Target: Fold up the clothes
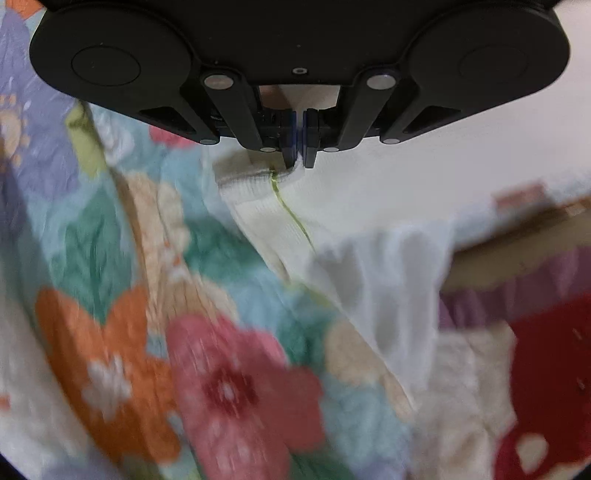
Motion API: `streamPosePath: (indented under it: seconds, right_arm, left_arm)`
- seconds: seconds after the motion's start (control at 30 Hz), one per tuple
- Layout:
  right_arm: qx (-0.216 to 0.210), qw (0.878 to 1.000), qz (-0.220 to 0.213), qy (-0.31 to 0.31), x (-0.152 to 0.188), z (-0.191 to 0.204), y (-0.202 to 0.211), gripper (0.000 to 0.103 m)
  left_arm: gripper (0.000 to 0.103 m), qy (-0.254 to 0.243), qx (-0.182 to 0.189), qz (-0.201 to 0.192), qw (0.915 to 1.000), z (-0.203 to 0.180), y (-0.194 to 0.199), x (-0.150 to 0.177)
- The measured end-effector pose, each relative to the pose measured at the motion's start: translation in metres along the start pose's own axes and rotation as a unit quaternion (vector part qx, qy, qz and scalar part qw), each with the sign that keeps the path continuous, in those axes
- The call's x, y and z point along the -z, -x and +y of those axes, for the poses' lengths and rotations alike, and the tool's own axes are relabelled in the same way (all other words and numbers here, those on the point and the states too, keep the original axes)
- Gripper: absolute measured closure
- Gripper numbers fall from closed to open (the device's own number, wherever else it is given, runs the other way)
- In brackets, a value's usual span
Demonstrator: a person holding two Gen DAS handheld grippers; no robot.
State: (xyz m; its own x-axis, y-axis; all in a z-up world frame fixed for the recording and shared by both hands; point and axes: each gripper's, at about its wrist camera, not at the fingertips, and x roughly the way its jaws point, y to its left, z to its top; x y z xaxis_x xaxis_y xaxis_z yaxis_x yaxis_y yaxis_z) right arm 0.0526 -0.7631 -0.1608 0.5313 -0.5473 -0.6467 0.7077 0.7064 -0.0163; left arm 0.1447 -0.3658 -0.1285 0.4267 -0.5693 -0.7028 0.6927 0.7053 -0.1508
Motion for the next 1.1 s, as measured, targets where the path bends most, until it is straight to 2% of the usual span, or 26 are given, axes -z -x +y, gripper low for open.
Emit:
streamPosePath:
  seconds: [0.13, 0.3, 0.4, 0.47, 0.6, 0.7, 0.77, 0.83, 0.87, 0.9, 0.97, 1.03, 1.1]
  right_arm:
    - [-0.005, 0.995, -0.079, 0.052, -0.033, 0.024, 0.044, 0.1]
    - [0.016, 0.974, -0.203, 0.103, -0.075, 0.055, 0.114, 0.1]
    - [-0.028, 0.963, -0.255, 0.086, -0.089, 0.076, 0.156, 0.1]
    - [-0.093, 0.955, -0.267, 0.091, -0.09, 0.101, 0.18, 0.1]
    - [-0.223, 0.933, -0.247, 0.135, -0.067, 0.175, 0.211, 0.1]
    - [-0.34, 0.908, -0.202, 0.138, -0.036, 0.23, 0.227, 0.1]
    - [-0.427, 0.882, -0.161, 0.118, -0.013, 0.26, 0.234, 0.1]
    - [-0.521, 0.843, -0.098, 0.09, 0.014, 0.284, 0.237, 0.094]
    - [-0.546, 0.828, -0.069, 0.107, 0.028, 0.297, 0.24, 0.093]
    - [-0.555, 0.819, -0.049, 0.139, 0.043, 0.309, 0.244, 0.084]
    - [-0.539, 0.809, -0.055, 0.227, 0.075, 0.318, 0.255, 0.081]
    - [-0.494, 0.818, -0.051, 0.291, 0.101, 0.306, 0.25, 0.077]
    - [-0.443, 0.826, -0.041, 0.346, 0.125, 0.29, 0.24, 0.066]
  left_arm:
    - [0.069, 0.016, -0.01, -0.028, 0.9994, 0.031, 0.022, 0.004]
    - [0.068, 0.044, -0.024, -0.052, 0.9974, 0.054, 0.044, 0.007]
    - [0.067, 0.054, -0.029, -0.067, 0.9958, 0.064, 0.058, 0.012]
    - [0.06, 0.057, -0.036, -0.073, 0.995, 0.072, 0.067, 0.017]
    - [0.06, 0.036, -0.061, -0.042, 0.9966, 0.088, 0.077, 0.035]
    - [0.06, 0.048, -0.063, -0.04, 0.9961, 0.105, 0.097, 0.049]
    - [0.06, 0.071, -0.06, -0.046, 0.9946, 0.12, 0.111, 0.059]
    - [0.06, 0.096, -0.053, -0.054, 0.9924, 0.135, 0.125, 0.073]
    - [0.06, 0.109, -0.051, -0.054, 0.9913, 0.142, 0.129, 0.081]
    - [0.06, 0.12, -0.05, -0.051, 0.9902, 0.149, 0.132, 0.089]
    - [0.06, 0.144, -0.047, -0.044, 0.9875, 0.162, 0.138, 0.105]
    - [0.06, 0.181, -0.037, -0.044, 0.9818, 0.178, 0.145, 0.12]
    - [0.06, 0.192, -0.038, -0.053, 0.9791, 0.185, 0.148, 0.127]
